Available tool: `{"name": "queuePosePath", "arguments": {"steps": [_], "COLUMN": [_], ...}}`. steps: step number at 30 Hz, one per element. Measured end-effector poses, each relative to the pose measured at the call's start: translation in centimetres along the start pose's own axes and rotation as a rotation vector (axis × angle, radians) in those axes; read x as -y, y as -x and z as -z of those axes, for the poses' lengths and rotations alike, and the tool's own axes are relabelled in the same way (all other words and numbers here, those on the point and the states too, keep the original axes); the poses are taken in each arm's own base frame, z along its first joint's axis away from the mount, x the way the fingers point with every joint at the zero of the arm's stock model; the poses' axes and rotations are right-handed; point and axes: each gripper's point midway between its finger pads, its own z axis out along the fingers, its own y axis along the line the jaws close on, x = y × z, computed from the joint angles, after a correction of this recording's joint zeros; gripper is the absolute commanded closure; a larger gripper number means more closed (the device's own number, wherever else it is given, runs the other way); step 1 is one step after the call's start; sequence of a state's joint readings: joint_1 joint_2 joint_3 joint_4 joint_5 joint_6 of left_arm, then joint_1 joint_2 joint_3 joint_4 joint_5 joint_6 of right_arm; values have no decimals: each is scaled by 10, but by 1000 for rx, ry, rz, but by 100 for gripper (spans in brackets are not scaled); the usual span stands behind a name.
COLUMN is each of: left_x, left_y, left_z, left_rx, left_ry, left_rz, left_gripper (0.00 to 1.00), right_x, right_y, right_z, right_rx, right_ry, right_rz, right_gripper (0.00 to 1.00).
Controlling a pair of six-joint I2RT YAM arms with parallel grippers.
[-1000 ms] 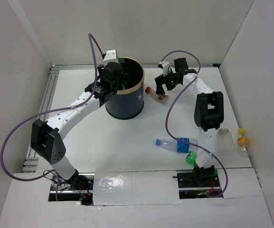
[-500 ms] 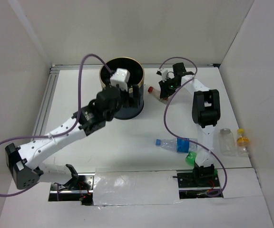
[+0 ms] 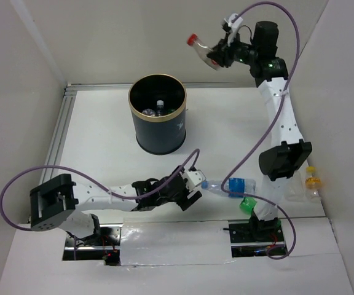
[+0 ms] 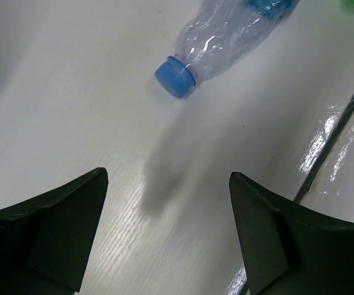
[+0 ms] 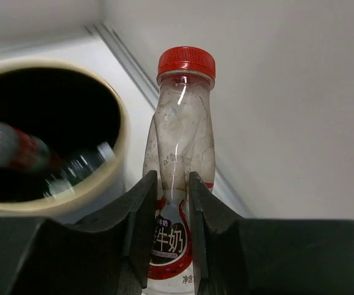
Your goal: Put the plastic bottles in the bin
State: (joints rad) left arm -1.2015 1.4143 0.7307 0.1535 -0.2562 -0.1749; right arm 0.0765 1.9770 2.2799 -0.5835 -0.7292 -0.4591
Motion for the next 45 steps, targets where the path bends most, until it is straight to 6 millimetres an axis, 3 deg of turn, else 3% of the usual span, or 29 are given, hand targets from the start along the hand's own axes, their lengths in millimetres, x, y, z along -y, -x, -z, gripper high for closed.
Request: {"name": "queuePosePath", "arguments": {"steps": [3,5,7,9,10,11,13,16,19,22,24,28,29,32,33,37,39,40,41,43,45], "left_x": [11,15,17,15,14,13,11,12,17,26,34,52,56,64,65,64,61,60,59,49,39], "left_y": [6,10,13,15,16,18,23,33,44,51,53,43,39,29,28,36,34,35,36,42,63], "left_z": [-13,-21,-27,-33,-36,-40,-46,-57,-70,-83,-95,-118,-122,-130,-132,-134,-134,-133,-132,-119,-101], "left_rx": [16,27,38,41,41,46,53,71,94,110,112,91,78,43,37,49,36,34,33,24,45], "left_ry": [-15,-19,-18,-8,-2,5,19,25,8,-31,-64,-158,-187,-261,-276,-292,-288,-278,-274,-239,-194], "left_rz": [-63,-108,-140,-189,-213,-238,-281,-353,-419,-489,-526,-597,-601,-588,-580,-529,-499,-482,-475,-442,-408], "left_gripper": [6,6,6,5,5,4,4,4,4,4,4,10,21,41,58,83,85,85,85,86,86], "right_x": [-60,-98,-134,-162,-173,-188,-193,-194,-173,-134,-96,-22,-13,-15,-26,-61,-71,-76,-79,-80,-76], "right_y": [84,111,119,108,99,78,63,32,21,7,-9,-62,-79,-123,-139,-184,-199,-205,-209,-217,-225], "right_z": [-13,-27,-47,-71,-82,-102,-111,-121,-115,-87,-50,55,83,143,157,198,213,219,226,241,258], "right_rx": [189,263,291,272,255,210,175,96,67,26,-13,-98,-122,-197,-223,-305,-349,-373,-400,-457,-518], "right_ry": [128,227,321,395,420,456,465,457,401,315,230,16,-34,-110,-113,-153,-207,-235,-273,-364,-465], "right_rz": [100,119,109,71,51,6,-26,-91,-115,-148,-184,-266,-286,-334,-357,-428,-441,-442,-439,-415,-412], "right_gripper": [91,85,85,71,56,31,14,0,0,0,0,0,0,3,6,23,30,27,18,13,11]}}
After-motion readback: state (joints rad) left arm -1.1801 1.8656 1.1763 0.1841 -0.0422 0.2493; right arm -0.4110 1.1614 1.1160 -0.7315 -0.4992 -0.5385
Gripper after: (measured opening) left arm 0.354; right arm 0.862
